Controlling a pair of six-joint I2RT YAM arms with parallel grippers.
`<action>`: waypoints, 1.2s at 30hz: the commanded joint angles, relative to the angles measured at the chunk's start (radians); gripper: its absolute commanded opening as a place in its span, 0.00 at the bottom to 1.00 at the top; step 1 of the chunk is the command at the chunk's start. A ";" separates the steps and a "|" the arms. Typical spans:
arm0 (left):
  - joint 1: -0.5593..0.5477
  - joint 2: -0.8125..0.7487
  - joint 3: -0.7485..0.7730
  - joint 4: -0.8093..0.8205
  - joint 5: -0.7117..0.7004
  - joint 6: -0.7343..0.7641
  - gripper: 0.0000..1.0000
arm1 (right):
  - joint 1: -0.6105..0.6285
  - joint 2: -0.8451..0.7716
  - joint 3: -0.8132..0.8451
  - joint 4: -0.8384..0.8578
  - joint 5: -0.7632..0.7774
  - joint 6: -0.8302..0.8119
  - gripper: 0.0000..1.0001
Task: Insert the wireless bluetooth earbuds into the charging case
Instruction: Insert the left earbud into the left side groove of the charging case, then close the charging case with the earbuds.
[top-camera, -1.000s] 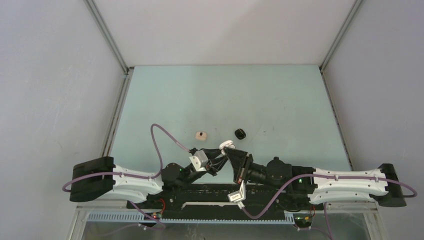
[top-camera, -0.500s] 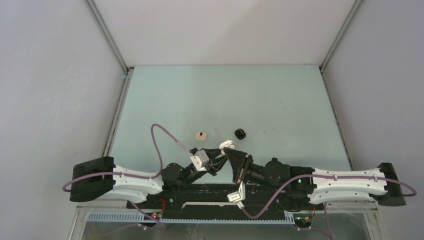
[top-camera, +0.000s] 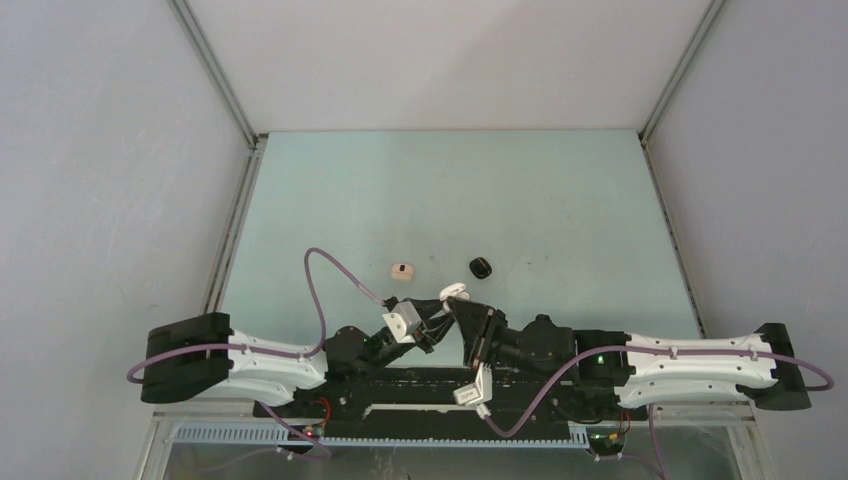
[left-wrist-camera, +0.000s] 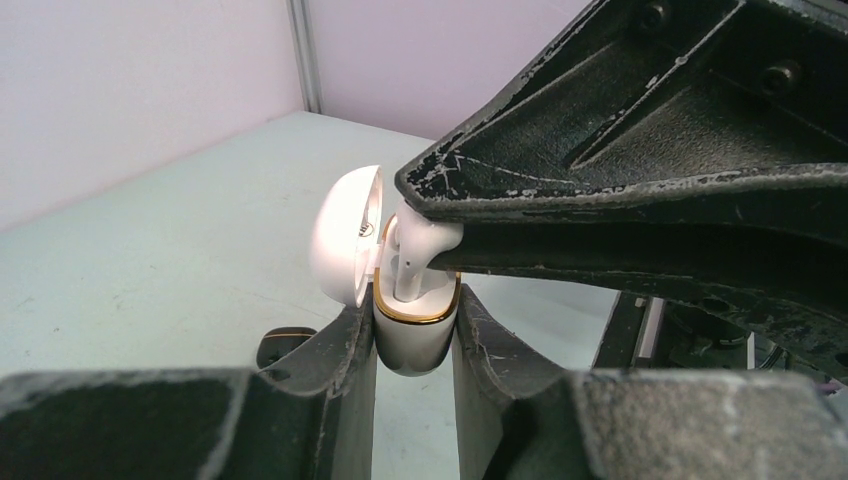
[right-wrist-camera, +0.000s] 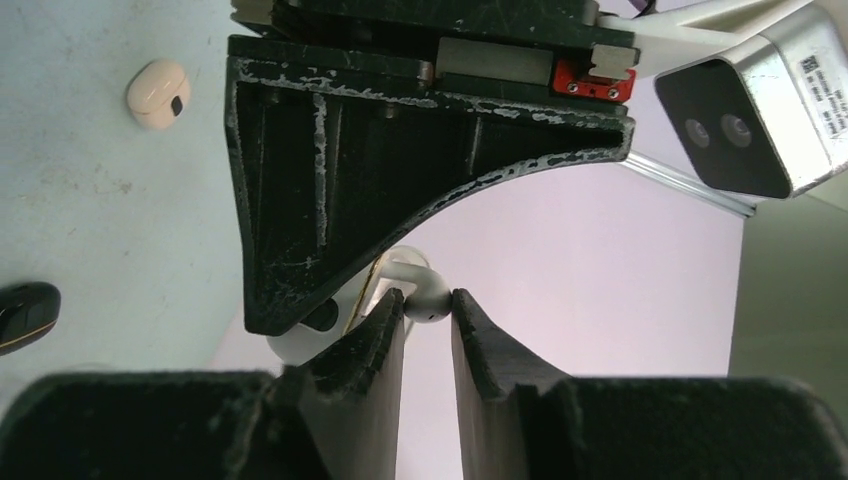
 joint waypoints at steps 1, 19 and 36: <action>-0.004 0.000 0.017 0.127 -0.012 0.008 0.00 | 0.004 0.012 0.044 -0.161 0.065 0.045 0.27; -0.004 0.014 -0.004 0.156 -0.033 0.003 0.00 | 0.014 0.010 0.169 -0.360 0.083 0.163 0.47; 0.003 -0.027 0.017 -0.033 0.031 0.013 0.00 | -0.850 0.073 0.554 -1.018 -0.929 0.957 0.80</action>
